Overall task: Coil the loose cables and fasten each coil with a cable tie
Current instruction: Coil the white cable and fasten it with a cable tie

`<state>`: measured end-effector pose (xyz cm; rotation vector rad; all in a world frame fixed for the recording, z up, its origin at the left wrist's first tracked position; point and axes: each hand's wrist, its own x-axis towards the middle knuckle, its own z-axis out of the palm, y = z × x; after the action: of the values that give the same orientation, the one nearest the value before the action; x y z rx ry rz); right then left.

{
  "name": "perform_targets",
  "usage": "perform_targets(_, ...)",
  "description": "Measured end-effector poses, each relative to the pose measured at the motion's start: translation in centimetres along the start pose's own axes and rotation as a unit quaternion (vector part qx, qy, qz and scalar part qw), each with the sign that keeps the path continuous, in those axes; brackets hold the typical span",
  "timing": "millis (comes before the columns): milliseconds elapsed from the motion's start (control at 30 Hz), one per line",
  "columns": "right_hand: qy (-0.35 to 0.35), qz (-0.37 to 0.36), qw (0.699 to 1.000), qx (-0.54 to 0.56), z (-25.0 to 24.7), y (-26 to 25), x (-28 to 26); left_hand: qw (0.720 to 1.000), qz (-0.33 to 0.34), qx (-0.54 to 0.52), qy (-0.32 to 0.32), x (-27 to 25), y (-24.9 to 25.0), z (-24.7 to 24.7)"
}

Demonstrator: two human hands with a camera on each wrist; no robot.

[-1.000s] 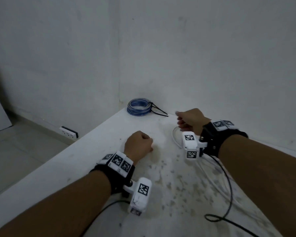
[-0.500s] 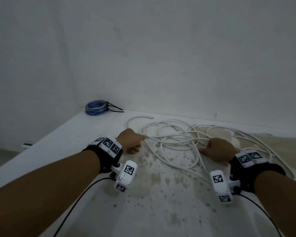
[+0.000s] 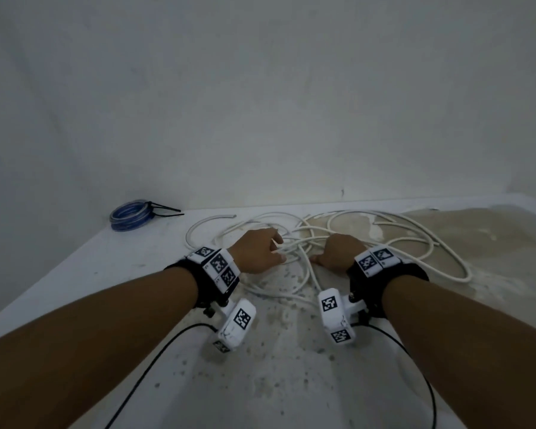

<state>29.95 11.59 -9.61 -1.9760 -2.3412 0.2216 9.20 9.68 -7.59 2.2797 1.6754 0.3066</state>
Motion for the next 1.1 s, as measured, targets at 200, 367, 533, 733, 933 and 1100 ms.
perform_targets(200, 0.019, -0.011, 1.0, 0.009, 0.8, 0.3, -0.3, 0.981, 0.021, -0.03, 0.19, 2.6, 1.5, -1.8)
perform_targets(367, 0.008, -0.008, 1.0, 0.021, 0.8, 0.4, -0.2, 0.933, 0.05, -0.073, 0.349, 2.2, 2.7, -12.1)
perform_targets(533, 0.009, -0.018, 1.0, -0.007, 0.2, 0.1, -0.8, 0.873, 0.015, -0.197, 0.445, 0.7, 2.7, -19.7)
perform_targets(733, -0.093, -0.044, 0.994, 0.027, -1.1, 0.2, -0.8, 0.814, -0.038, -0.256, 0.519, -0.7, 1.4, -22.8)
perform_targets(933, -0.269, -0.052, 0.914, 0.3, -10.3, -0.5, -3.1, 0.807, -0.08, -0.284, 0.511, -2.1, -0.4, -22.9)
perform_targets(1100, -0.164, -0.048, 0.734, 0.657, -13.7, -0.2, -4.2, 0.816, -0.136, -0.35, 0.439, -2.7, -1.0, -22.0)
